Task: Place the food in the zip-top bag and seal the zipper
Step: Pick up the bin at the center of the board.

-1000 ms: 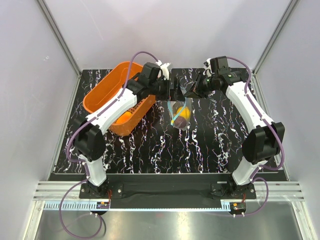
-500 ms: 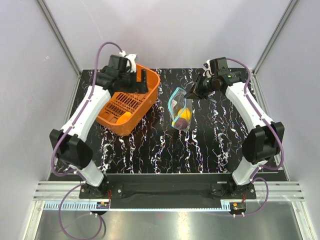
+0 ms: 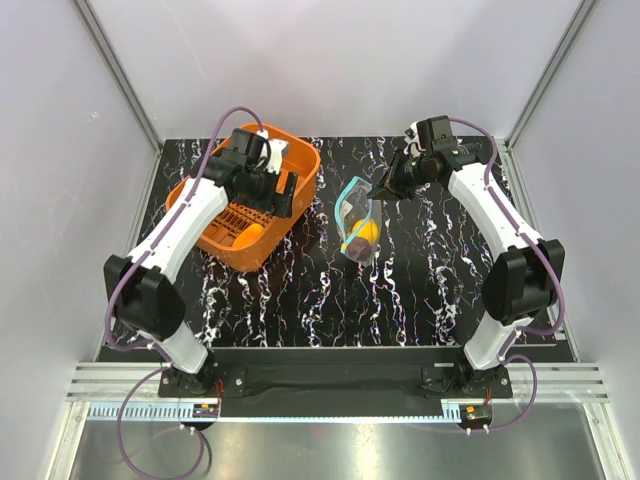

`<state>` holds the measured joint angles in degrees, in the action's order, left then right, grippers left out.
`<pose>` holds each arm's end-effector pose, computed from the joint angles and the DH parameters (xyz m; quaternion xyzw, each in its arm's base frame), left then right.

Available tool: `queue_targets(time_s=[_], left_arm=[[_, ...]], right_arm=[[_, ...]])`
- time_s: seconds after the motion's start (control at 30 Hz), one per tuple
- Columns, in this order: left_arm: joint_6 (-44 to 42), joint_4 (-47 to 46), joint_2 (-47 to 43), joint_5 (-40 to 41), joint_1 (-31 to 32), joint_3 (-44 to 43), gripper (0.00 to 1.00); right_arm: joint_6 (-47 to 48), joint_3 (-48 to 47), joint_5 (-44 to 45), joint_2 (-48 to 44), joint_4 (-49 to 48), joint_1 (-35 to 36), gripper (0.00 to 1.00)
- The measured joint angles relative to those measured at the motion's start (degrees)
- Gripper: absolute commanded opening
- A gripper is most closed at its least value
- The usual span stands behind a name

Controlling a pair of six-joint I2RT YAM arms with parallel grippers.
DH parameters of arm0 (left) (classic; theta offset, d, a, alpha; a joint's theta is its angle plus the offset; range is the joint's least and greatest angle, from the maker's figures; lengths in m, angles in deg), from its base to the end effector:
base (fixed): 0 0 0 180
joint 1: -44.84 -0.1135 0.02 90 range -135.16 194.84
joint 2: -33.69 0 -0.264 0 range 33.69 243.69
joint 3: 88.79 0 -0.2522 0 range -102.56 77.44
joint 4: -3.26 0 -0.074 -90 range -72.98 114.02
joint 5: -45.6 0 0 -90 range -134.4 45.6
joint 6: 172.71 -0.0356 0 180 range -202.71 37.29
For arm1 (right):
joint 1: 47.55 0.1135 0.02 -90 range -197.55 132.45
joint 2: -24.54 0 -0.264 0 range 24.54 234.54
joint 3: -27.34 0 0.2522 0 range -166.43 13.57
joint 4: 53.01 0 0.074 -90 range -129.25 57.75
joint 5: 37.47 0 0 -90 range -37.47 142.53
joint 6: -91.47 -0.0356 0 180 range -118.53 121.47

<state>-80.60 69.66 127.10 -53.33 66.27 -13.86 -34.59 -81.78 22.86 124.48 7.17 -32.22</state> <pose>0.3198 -0.1315 0.3389 0.1827 0.9327 -0.1342 0.2805 0.3624 0.1176 0.3322 0.0799 0.9117 0.3574 0.1861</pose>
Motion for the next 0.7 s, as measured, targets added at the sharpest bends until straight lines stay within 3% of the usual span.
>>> queue_targets(time_s=[0.1,0.2,0.27,0.3,0.37,0.5,0.7], left_arm=[[0.11,0.87,3.82,0.5,0.0,-0.33,0.76],[0.37,2.67,9.38,0.83,0.0,-1.75,0.55],[0.7,3.87,12.37,0.9,0.0,-2.97,0.3],[0.9,4.81,13.49,0.52,-0.02,-3.82,0.0],[-1.53,4.85,14.05,1.62,0.31,-5.51,0.0],[3.76,4.24,11.1,1.05,-0.9,-6.91,0.0],[24.61,-6.86,3.72,-8.61,-5.64,-4.33,0.0]], right_arm=[[0.02,0.0,0.02,0.0,-0.04,0.0,0.0],[0.04,0.0,0.02,0.0,0.0,0.0,0.0],[0.07,0.0,0.02,0.0,-0.02,0.0,0.0],[0.09,0.0,0.02,0.0,-0.02,-0.02,0.0],[0.11,0.0,0.04,0.0,-0.02,-0.07,0.0],[0.15,0.17,0.02,0.0,-0.15,-0.07,0.0],[0.15,0.94,0.0,0.0,-0.24,-0.11,0.0]])
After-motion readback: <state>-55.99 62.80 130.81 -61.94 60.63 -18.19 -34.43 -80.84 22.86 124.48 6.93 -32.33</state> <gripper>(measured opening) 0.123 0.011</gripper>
